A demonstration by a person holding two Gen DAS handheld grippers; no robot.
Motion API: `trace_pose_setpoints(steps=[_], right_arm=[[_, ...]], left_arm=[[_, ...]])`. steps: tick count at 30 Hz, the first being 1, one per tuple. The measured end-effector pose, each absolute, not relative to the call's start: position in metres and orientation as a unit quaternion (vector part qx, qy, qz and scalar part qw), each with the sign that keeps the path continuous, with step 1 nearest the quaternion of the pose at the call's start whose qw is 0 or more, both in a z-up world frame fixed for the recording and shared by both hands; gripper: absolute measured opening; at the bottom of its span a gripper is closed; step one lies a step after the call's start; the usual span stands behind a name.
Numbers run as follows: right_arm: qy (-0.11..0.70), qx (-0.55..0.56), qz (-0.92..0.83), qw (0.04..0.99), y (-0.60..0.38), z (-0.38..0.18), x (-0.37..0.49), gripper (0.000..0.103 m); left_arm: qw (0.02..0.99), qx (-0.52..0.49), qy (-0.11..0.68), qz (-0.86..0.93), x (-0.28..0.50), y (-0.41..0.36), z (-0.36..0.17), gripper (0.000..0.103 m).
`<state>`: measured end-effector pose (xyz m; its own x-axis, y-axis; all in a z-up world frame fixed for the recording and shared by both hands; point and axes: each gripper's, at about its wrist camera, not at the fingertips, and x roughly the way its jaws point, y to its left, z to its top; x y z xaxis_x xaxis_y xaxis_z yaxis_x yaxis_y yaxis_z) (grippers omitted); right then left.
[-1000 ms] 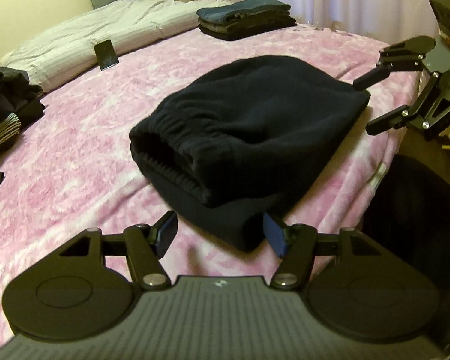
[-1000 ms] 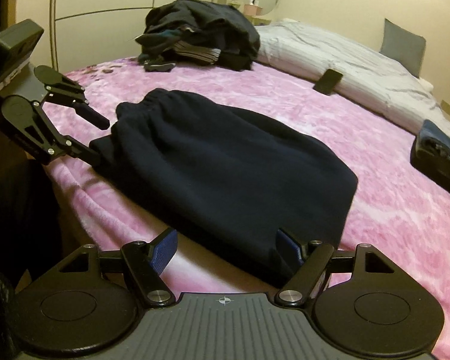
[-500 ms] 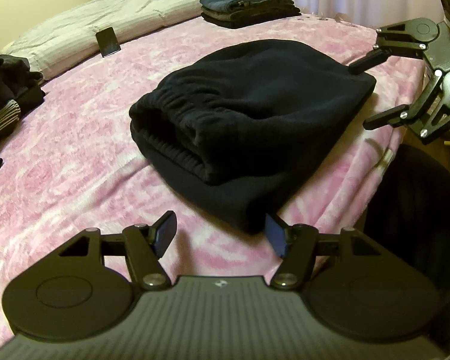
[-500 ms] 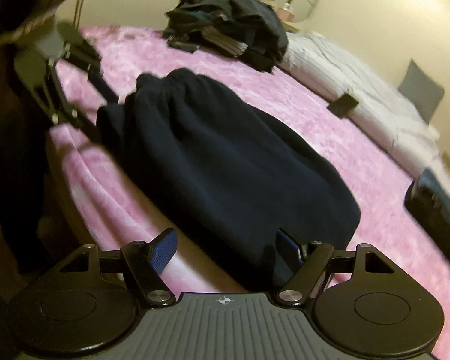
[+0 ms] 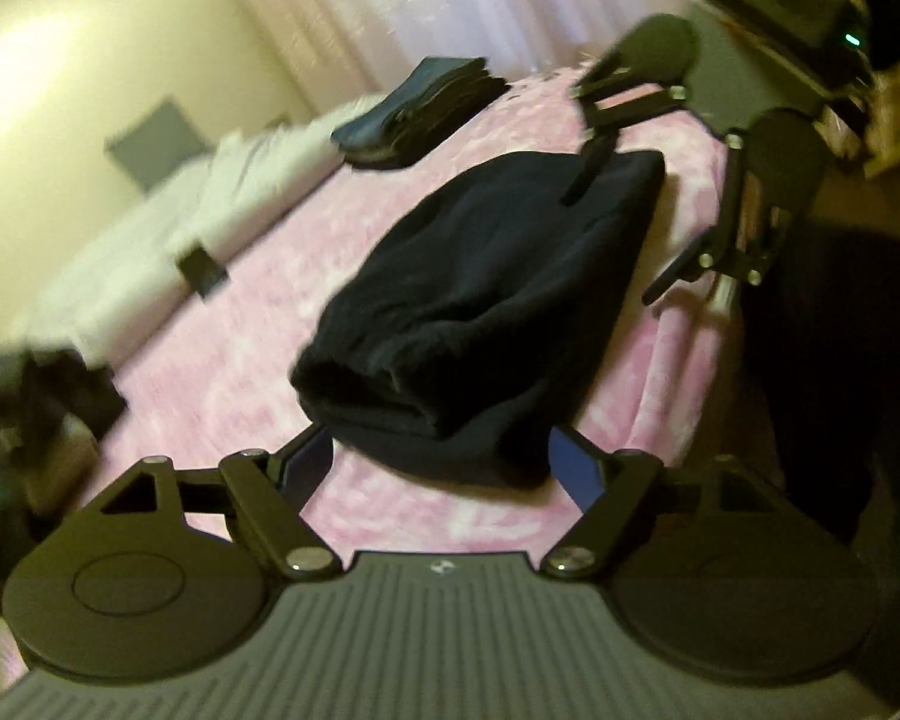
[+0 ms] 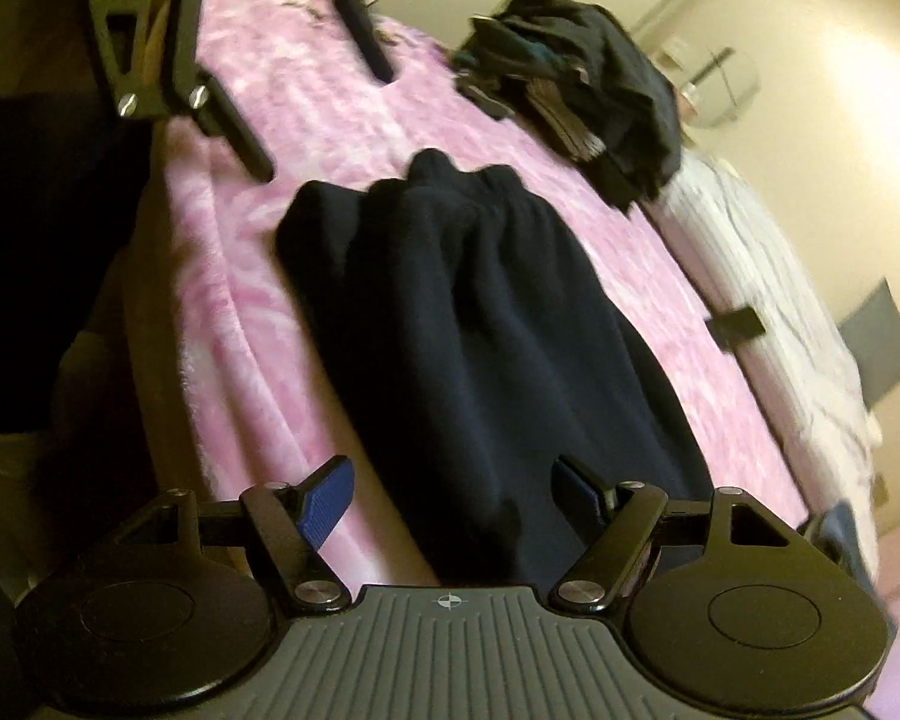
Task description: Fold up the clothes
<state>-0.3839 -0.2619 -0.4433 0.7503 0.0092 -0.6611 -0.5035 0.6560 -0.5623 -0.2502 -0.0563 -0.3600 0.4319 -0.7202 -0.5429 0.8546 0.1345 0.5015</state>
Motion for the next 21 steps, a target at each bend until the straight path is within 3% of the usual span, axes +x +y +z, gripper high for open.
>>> trace_pose_setpoints(steps=[8,9,11,13,21], right_arm=[[0.310,-0.454,0.161,0.820,-0.234,-0.467,-0.363,0.075],[0.304,-0.467,0.164,0.814,-0.233,-0.470,-0.362,0.070],[0.302,-0.479,0.165,0.808,-0.234,-0.472,-0.357,0.038],[0.300,-0.473,0.164,0.812,-0.237,-0.469,-0.351,0.026],[0.316,-0.385,0.174,0.849,-0.255,-0.435,-0.328,0.022]], left_arm=[[0.682,0.522,-0.022,-0.511,-0.284,-0.076,-0.383,0.091],[0.670,0.539,-0.031,-0.510,-0.288,-0.080,-0.388,0.091],[0.653,0.564,-0.045,-0.504,-0.292,-0.085,-0.398,0.091],[0.642,0.583,-0.058,-0.495,-0.294,-0.092,-0.406,0.091],[0.637,0.615,-0.094,-0.456,-0.293,-0.122,-0.424,0.092]])
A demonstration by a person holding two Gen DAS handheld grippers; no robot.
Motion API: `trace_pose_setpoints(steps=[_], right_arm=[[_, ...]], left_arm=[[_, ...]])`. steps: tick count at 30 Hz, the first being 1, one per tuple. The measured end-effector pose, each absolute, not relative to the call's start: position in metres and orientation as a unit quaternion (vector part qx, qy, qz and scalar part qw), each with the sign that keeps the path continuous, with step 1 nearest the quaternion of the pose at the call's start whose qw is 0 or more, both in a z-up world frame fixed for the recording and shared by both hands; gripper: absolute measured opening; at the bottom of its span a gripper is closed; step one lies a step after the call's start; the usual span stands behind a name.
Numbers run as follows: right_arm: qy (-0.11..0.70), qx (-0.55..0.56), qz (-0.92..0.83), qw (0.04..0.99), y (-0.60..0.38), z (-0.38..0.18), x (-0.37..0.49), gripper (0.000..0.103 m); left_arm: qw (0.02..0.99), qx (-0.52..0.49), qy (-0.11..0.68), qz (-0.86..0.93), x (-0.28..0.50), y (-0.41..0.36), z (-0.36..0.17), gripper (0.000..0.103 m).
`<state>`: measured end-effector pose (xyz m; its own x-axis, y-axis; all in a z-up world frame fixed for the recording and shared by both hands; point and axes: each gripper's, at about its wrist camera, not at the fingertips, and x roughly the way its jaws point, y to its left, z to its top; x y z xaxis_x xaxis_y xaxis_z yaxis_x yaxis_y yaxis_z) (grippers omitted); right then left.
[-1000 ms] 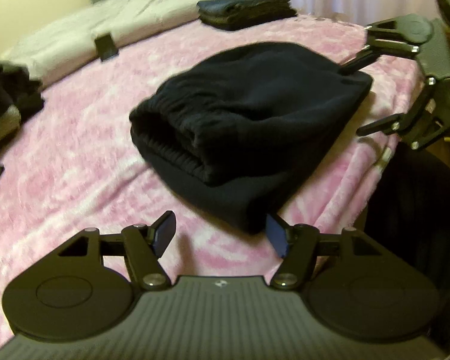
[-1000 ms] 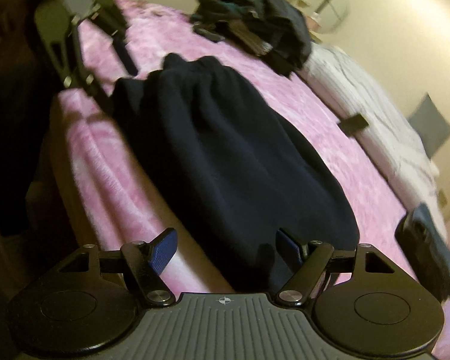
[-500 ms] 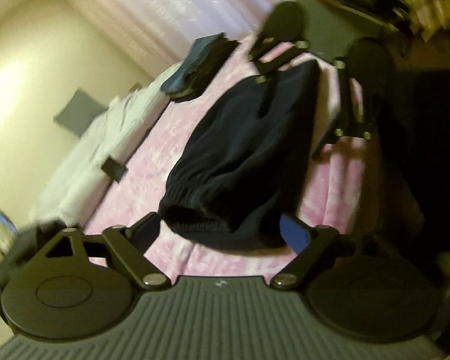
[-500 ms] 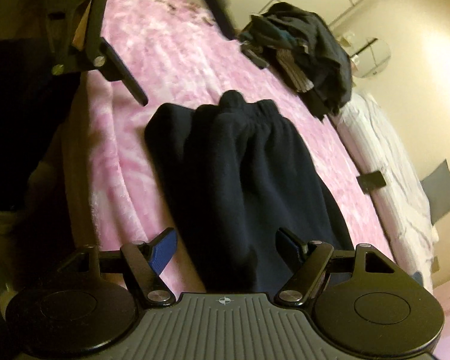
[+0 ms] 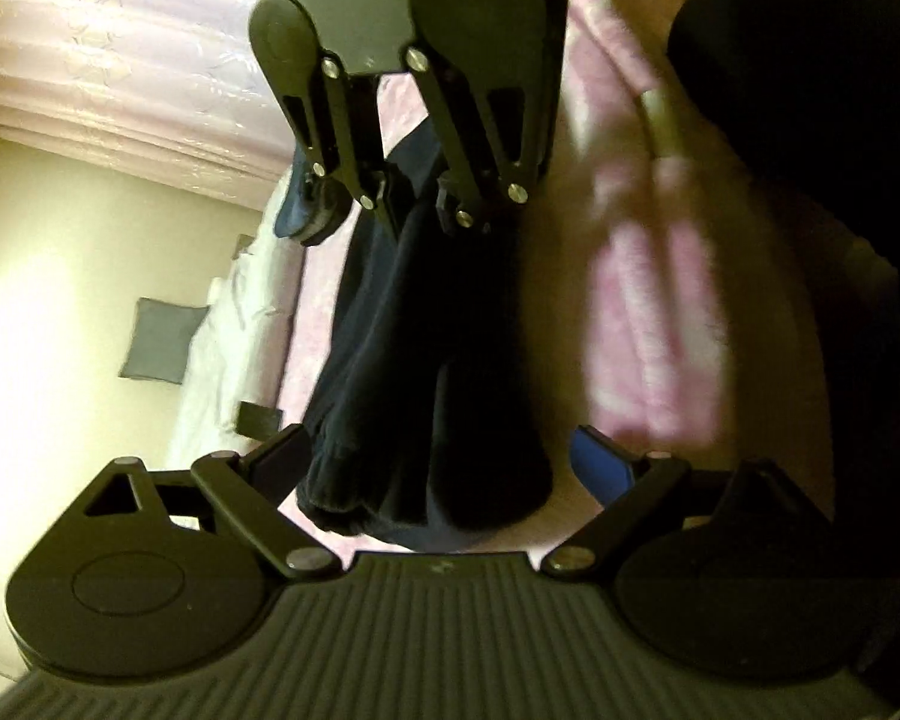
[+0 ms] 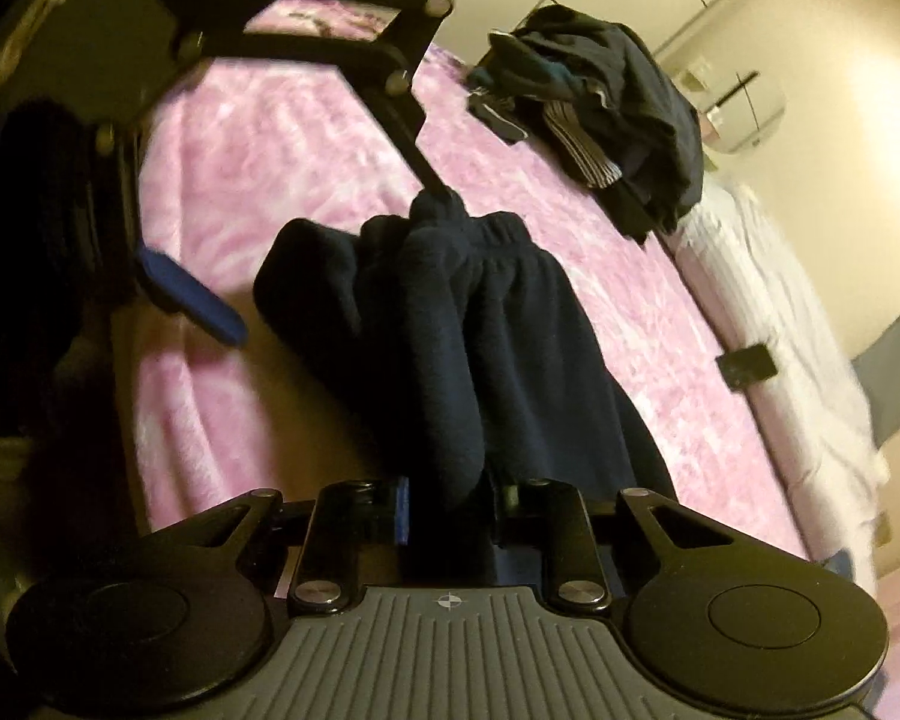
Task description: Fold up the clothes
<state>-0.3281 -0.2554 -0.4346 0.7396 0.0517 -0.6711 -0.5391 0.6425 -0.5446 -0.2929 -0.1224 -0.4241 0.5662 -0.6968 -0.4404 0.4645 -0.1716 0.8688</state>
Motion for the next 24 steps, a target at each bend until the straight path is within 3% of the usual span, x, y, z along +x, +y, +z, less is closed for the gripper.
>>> trace_pose_setpoints(steps=[9,12,14,16,18,19,20,24], right_arm=[[0.315,-0.366,0.179,0.857,-0.256,-0.425,-0.317,0.022],[0.305,-0.377,0.177,0.857,-0.254,-0.430,-0.322,0.022],[0.301,-0.373,0.175,0.860,-0.254,-0.435,-0.325,0.023],[0.295,-0.369,0.173,0.865,-0.255,-0.441,-0.334,0.023],[0.284,-0.374,0.170,0.867,-0.256,-0.447,-0.340,0.038],[0.278,-0.381,0.162,0.867,-0.257,-0.451,-0.345,0.071],[0.267,-0.392,0.149,0.868,-0.258,-0.454,-0.352,0.085],[0.270,-0.411,0.117,0.863,-0.279,-0.466,-0.369,0.089]], left_arm=[[0.641,0.653,-0.077,-0.397,-0.282,-0.164,-0.445,0.090],[0.620,0.688,-0.075,-0.369,-0.273,-0.168,-0.456,0.077],[0.621,0.686,-0.059,-0.375,-0.269,-0.170,-0.455,0.059],[0.621,0.684,-0.051,-0.379,-0.267,-0.169,-0.454,0.053],[0.626,0.677,-0.043,-0.385,-0.263,-0.169,-0.451,0.049],[0.629,0.672,-0.038,-0.388,-0.261,-0.169,-0.448,0.048],[0.632,0.668,-0.033,-0.392,-0.258,-0.169,-0.446,0.048],[0.651,0.633,0.003,-0.418,-0.242,-0.176,-0.426,0.047]])
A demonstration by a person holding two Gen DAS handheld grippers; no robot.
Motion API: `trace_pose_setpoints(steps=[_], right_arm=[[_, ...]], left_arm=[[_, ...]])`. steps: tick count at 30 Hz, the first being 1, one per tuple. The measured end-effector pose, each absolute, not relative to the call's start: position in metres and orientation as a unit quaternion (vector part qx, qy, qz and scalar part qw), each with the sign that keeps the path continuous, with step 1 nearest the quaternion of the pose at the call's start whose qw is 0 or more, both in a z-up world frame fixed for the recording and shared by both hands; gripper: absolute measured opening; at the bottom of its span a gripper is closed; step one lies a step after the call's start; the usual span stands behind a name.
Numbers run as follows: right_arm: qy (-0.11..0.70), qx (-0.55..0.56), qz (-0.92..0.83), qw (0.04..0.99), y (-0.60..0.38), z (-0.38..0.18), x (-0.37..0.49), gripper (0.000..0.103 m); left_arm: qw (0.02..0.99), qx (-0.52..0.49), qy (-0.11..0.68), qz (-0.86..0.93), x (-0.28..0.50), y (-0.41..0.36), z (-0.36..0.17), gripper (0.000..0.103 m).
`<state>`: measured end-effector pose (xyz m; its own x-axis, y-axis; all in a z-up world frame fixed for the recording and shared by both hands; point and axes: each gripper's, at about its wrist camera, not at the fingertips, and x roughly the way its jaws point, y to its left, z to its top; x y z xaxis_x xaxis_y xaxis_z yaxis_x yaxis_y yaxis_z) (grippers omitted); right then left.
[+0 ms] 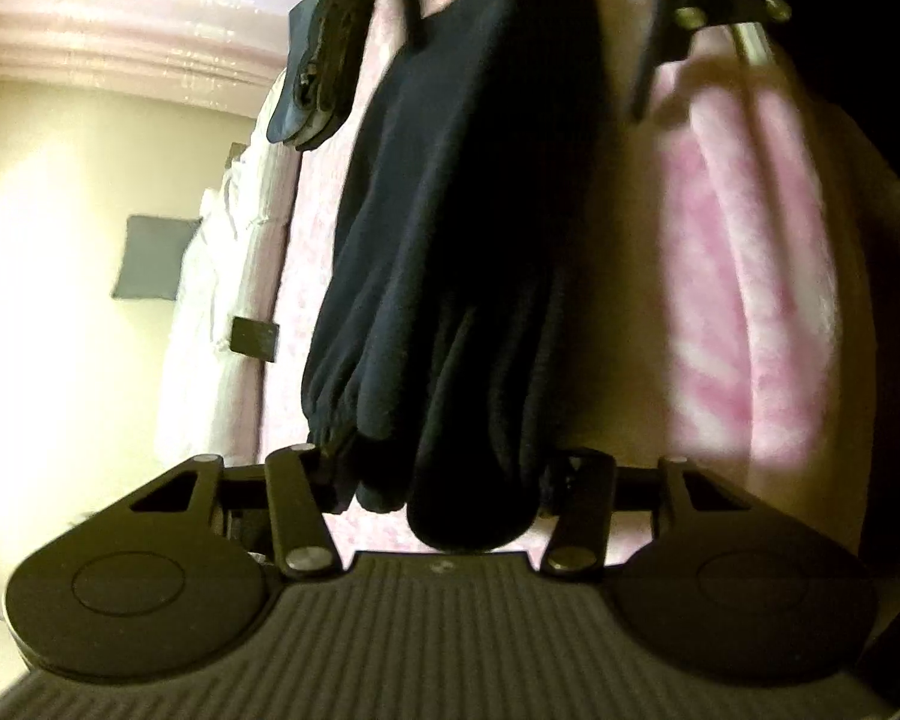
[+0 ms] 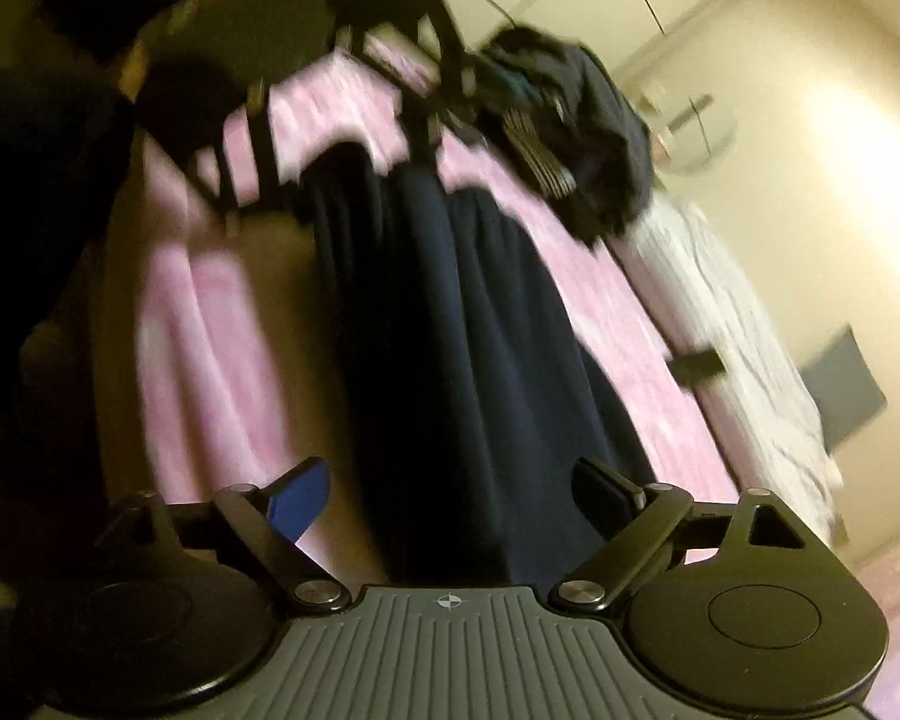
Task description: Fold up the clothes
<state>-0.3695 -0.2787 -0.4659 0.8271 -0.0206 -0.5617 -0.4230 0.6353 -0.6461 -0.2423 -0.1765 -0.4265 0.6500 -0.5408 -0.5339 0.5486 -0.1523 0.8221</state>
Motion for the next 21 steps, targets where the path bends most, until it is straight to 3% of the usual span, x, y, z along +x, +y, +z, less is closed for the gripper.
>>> trace_pose_setpoints(steps=[5,13,15,17,19,21], right_arm=[[0.282,-0.408,0.053,0.867,-0.302,-0.472,-0.375,0.089],[0.242,-0.452,0.068,0.856,-0.277,-0.489,-0.356,0.088],[0.238,-0.471,0.061,0.847,-0.283,-0.494,-0.353,0.081],[0.250,-0.490,0.037,0.835,-0.298,-0.496,-0.351,0.057],[0.258,-0.502,0.020,0.826,-0.313,-0.497,-0.351,0.055],[0.256,-0.516,0.014,0.817,-0.320,-0.498,-0.355,0.047]], left_arm=[[0.689,0.550,0.087,-0.464,-0.217,-0.193,-0.384,0.046],[0.701,0.489,0.153,-0.496,-0.184,-0.200,-0.346,0.046],[0.702,0.485,0.157,-0.497,-0.190,-0.180,-0.340,0.046],[0.700,0.490,0.152,-0.497,-0.192,-0.175,-0.340,0.046],[0.697,0.495,0.144,-0.498,-0.201,-0.168,-0.345,0.046],[0.695,0.512,0.123,-0.490,-0.213,-0.167,-0.354,0.046]])
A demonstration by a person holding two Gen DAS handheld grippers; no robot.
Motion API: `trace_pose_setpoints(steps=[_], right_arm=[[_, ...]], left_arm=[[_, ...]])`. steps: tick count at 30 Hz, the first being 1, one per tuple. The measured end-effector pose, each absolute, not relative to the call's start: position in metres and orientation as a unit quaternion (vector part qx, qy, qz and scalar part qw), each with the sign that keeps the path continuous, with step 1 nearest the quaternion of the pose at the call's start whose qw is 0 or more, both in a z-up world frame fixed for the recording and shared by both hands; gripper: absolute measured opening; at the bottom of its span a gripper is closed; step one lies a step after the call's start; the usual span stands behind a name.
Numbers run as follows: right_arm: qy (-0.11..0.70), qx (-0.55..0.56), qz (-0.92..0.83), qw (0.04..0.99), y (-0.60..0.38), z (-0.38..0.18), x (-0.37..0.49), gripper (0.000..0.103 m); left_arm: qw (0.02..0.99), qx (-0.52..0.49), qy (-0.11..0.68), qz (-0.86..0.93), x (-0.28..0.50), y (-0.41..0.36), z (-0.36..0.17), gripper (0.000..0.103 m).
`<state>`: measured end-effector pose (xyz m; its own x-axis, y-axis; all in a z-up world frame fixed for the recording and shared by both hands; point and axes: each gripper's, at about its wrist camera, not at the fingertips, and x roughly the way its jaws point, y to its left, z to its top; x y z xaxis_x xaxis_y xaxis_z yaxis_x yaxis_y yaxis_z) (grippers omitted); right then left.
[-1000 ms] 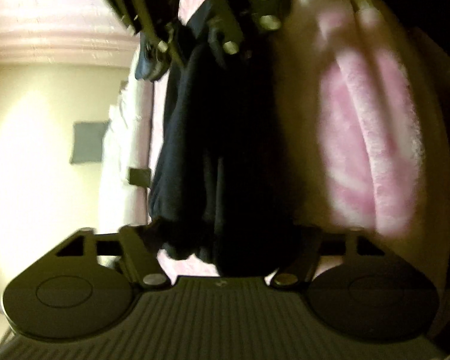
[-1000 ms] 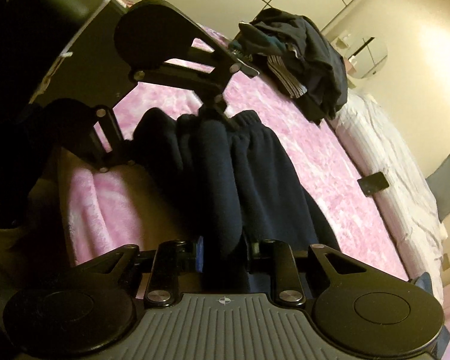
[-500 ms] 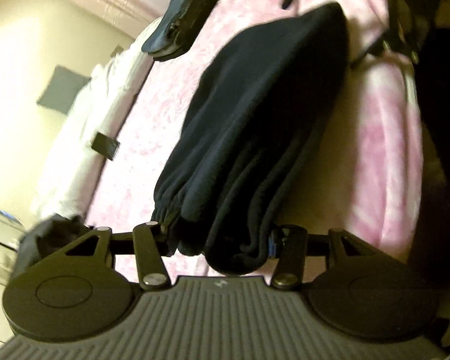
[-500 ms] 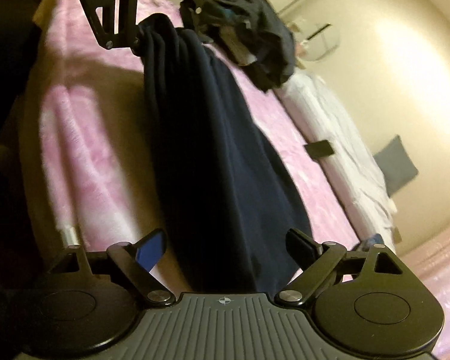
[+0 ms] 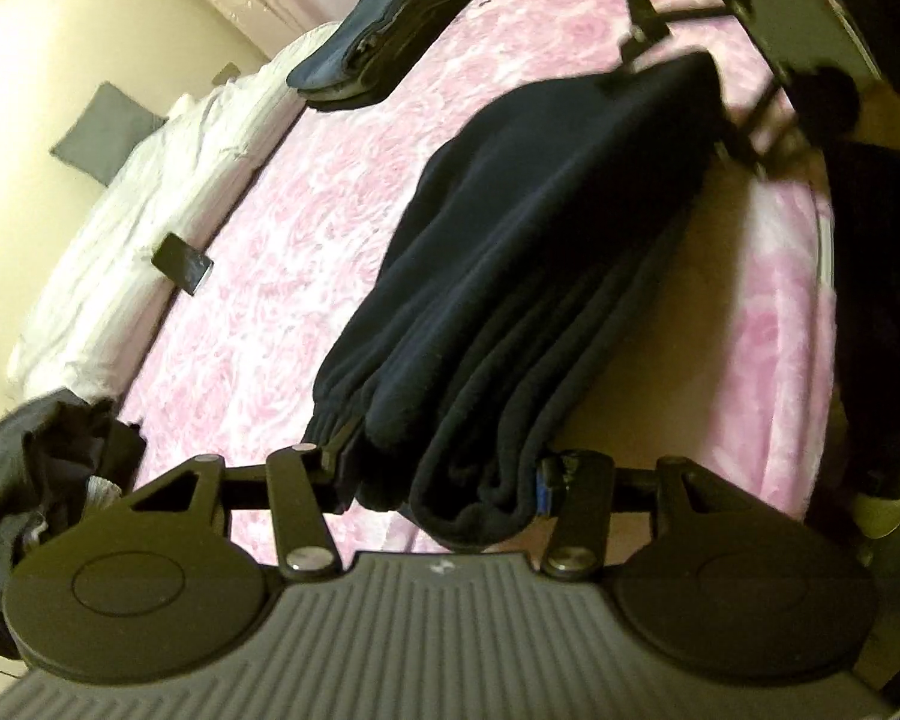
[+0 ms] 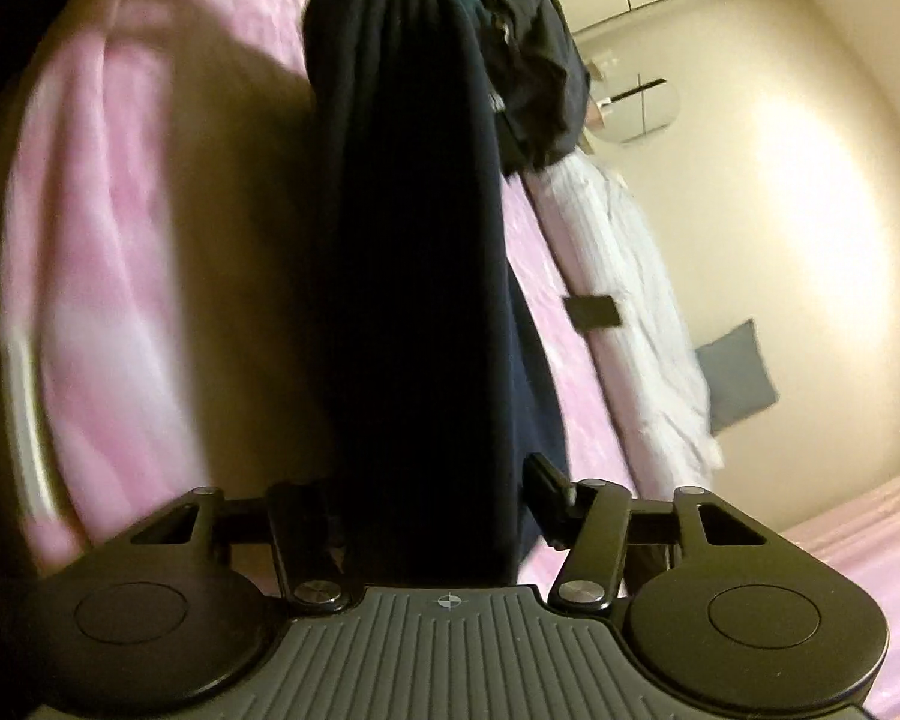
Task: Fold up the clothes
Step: 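Lift the navy sweatpants with both grippers and carry them toward the folded stack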
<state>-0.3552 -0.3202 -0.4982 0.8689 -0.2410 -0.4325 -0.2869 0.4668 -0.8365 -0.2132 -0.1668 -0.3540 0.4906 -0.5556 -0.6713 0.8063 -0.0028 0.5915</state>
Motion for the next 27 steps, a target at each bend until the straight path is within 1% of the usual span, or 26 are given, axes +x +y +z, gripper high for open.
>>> trace_pose_setpoints(steps=[1,3,4,5,7,8,11,19,23,27], right_arm=[[0.254,-0.525,0.013,0.812,-0.322,-0.499,-0.358,0.044],[0.254,-0.538,0.015,0.803,-0.323,-0.501,-0.361,0.042],[0.257,-0.540,0.017,0.801,-0.323,-0.502,-0.362,0.038],[0.260,-0.538,0.019,0.801,-0.323,-0.503,-0.362,0.032],[0.270,-0.524,0.020,0.807,-0.324,-0.501,-0.360,0.027],[0.274,-0.517,0.019,0.811,-0.324,-0.498,-0.360,0.025],[0.279,-0.506,0.016,0.816,-0.324,-0.484,-0.359,0.024],[0.290,-0.517,0.028,0.805,-0.322,-0.428,-0.349,0.023],[0.298,-0.517,0.032,0.802,-0.329,-0.410,-0.334,0.023],[0.322,-0.515,0.048,0.793,-0.337,-0.392,-0.314,0.023]], left_arm=[[0.693,0.524,0.108,-0.483,-0.220,-0.168,-0.360,0.047],[0.684,0.556,0.072,-0.467,-0.235,-0.166,-0.375,0.047],[0.678,0.572,0.053,-0.459,-0.243,-0.164,-0.383,0.047],[0.672,0.587,0.036,-0.450,-0.250,-0.162,-0.391,0.047],[0.655,0.617,0.005,-0.435,-0.260,-0.159,-0.407,0.046],[0.649,0.627,-0.005,-0.431,-0.263,-0.158,-0.412,0.046],[0.641,0.637,-0.017,-0.428,-0.265,-0.156,-0.415,0.045],[0.659,0.574,0.046,-0.483,-0.232,-0.161,-0.370,0.045],[0.649,0.562,0.068,-0.508,-0.214,-0.164,-0.354,0.045],[0.627,0.551,0.083,-0.544,-0.188,-0.170,-0.337,0.045]])
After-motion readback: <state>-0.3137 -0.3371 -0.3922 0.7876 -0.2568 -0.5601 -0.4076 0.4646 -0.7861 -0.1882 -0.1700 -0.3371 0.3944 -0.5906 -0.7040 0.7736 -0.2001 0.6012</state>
